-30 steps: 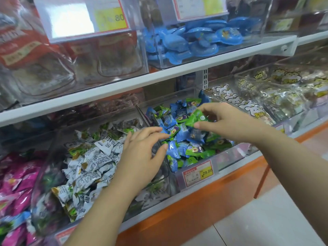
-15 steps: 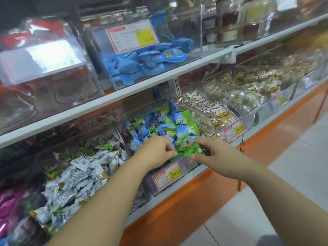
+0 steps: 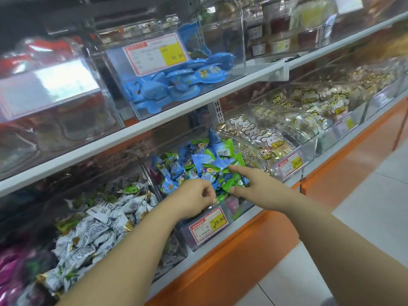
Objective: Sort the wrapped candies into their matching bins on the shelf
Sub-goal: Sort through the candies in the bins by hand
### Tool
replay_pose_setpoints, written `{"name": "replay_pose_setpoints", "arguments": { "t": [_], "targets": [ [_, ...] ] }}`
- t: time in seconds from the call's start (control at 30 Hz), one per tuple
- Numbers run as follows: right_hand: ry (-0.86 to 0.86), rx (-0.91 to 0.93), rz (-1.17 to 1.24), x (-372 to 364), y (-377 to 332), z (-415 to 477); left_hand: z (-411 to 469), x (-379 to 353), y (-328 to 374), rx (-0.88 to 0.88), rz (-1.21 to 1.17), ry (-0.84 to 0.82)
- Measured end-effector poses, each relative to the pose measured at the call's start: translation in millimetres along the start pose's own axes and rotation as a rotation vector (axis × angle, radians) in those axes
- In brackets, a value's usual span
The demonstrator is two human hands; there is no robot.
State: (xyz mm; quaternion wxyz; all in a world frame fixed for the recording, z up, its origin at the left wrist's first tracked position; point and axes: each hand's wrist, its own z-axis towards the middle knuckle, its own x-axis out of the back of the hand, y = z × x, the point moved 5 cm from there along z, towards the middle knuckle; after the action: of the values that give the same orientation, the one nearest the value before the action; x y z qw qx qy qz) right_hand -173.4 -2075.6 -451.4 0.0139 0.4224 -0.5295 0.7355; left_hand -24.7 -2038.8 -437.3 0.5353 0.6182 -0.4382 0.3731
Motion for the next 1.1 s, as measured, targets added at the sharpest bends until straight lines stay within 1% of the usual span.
{"name": "replay_pose_setpoints", "arguments": {
  "t": [0.17,0.27,0.33,0.43,0.53,0.67,0.73,0.83,0.9,1.0,1.1],
  "targets": [
    [-0.030,-0.031,-0.008,4,2,-4,-12,22,-8,0.050,-0.297,0.191],
    [0.027,-0.018,0.036,12,-9,-9,-20,36,-11,0.051,-0.414,0.309],
    [0.081,0.014,0.064,20,-15,-13,-24,40,-10,0.040,-0.469,0.342],
    [0.072,0.053,0.162,21,-25,-19,-29,40,-4,0.004,-0.513,0.356],
    [0.035,0.086,0.170,12,-36,-22,-31,37,8,-0.063,-0.553,0.321],
    [0.075,0.097,0.198,12,-45,-23,-38,42,18,-0.131,-0.528,0.345],
    [0.102,0.111,0.231,13,-50,-22,-44,45,17,-0.132,-0.631,0.340],
    [0.166,0.143,0.263,9,-67,-18,-60,41,12,-0.113,-0.832,0.254],
    [0.223,0.179,0.215,-1,-82,-15,-73,39,6,-0.099,-0.938,0.216],
    [0.250,0.268,0.094,-24,-107,-13,-94,43,-15,-0.050,-1.056,0.244],
    [0.236,0.405,0.036,-48,-140,-15,-118,51,-45,-0.007,-1.119,0.306]
  ]
}}
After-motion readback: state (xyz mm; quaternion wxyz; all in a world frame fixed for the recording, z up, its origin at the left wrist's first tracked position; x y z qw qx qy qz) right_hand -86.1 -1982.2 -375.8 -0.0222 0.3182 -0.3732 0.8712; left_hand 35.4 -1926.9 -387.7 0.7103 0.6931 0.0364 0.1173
